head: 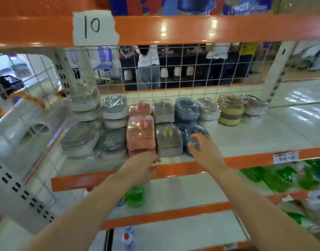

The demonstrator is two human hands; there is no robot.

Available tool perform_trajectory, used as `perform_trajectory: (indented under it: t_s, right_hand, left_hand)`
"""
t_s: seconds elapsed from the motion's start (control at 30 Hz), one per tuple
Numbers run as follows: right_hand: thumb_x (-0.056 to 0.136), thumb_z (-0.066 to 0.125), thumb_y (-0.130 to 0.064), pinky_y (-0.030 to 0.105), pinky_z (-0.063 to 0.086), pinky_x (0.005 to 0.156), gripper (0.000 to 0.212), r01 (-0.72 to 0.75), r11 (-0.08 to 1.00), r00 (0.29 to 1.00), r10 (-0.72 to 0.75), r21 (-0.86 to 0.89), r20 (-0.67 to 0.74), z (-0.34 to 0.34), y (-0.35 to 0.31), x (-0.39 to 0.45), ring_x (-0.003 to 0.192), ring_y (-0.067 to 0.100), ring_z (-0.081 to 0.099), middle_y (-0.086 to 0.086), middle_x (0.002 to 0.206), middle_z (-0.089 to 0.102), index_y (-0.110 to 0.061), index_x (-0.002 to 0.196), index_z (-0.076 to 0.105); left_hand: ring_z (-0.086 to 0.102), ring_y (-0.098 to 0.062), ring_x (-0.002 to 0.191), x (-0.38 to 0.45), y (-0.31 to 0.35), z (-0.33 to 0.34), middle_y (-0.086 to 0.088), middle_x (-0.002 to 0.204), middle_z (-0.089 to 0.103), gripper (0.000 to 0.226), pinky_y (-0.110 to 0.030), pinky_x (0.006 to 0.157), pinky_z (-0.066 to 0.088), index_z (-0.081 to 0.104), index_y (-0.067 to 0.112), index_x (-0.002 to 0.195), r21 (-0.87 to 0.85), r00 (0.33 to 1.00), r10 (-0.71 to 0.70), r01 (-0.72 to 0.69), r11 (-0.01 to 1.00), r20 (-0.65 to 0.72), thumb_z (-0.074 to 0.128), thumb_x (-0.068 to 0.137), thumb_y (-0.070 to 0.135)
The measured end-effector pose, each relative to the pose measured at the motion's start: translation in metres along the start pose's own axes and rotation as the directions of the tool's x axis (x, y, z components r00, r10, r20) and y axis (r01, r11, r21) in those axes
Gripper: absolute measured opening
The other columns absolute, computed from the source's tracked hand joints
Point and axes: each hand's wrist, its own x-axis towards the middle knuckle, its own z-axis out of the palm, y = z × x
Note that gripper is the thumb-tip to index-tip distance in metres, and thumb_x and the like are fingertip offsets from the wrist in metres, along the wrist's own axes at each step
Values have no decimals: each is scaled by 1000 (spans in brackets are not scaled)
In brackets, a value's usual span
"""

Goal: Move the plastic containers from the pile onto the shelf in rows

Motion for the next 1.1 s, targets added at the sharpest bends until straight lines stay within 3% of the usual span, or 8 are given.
perform_trajectory:
  t_s: [0.27, 0.4, 0.53, 0.63, 0.77, 0.93, 1.1]
  right_hand:
    - [95, 50, -26, 32, 40, 89, 33, -158, 986, 987, 156, -56, -44, -82, 96, -21, 111, 25, 53, 7, 127, 49, -18, 127, 50]
    - [95, 50, -28, 29, 31, 76, 32, -198, 970, 979, 190, -143, -66, -137, 154, -33, 105, 25, 56, 8, 120, 54, -15, 124, 52]
    - [93, 52, -23, 34, 43, 81, 29, -245, 954, 969, 236, -172, -69, -194, 212, -42, 104, 33, 58, 16, 112, 61, -10, 119, 55]
    - [92, 51, -17, 33, 41, 82, 29, -259, 945, 965, 248, -198, -78, -233, 252, -51, 105, 33, 57, 16, 115, 61, -5, 118, 56]
    - [94, 52, -23, 31, 41, 82, 30, -302, 925, 953, 285, -232, -104, -280, 300, -66, 108, 29, 56, 13, 119, 60, -9, 121, 55]
    - [96, 49, -27, 31, 45, 79, 35, -386, 890, 921, 359, -244, -149, -321, 354, -81, 102, 27, 58, 9, 123, 57, -13, 128, 51]
    - [96, 47, -28, 35, 49, 79, 33, -476, 852, 876, 436, -219, -208, -344, 402, -83, 100, 27, 58, 10, 124, 54, -13, 125, 51]
  left_hand:
    - [49, -14, 121, 56, 100, 25, 5, 130, 55, 34, -24, 98, 34, 53, 26, 128, -13, 994, 105, -104, 994, 22, 50, 95, 32]
    - [49, -15, 120, 88, 171, 39, 4, 129, 55, 31, -26, 95, 35, 54, 25, 125, -33, 989, 144, -143, 989, 33, 46, 97, 33]
    - [49, -17, 119, 122, 245, 52, 1, 128, 55, 30, -25, 93, 34, 55, 23, 124, -25, 982, 182, -181, 983, 50, 47, 96, 31]
    - [51, -22, 117, 145, 296, 65, -3, 126, 56, 31, -29, 93, 40, 56, 22, 123, -2, 974, 212, -212, 977, 76, 49, 94, 32]
    - [51, -21, 117, 169, 358, 82, -2, 127, 54, 34, -28, 91, 42, 53, 24, 126, 42, 963, 248, -253, 966, 109, 49, 94, 34]
    - [55, -25, 108, 200, 428, 94, -7, 117, 59, 26, -29, 81, 43, 56, 16, 112, 87, 942, 310, -322, 943, 129, 46, 94, 32]
    - [57, -23, 105, 236, 483, 108, -4, 117, 60, 33, -35, 85, 49, 55, 20, 122, 27, 923, 367, -372, 928, 115, 49, 91, 27]
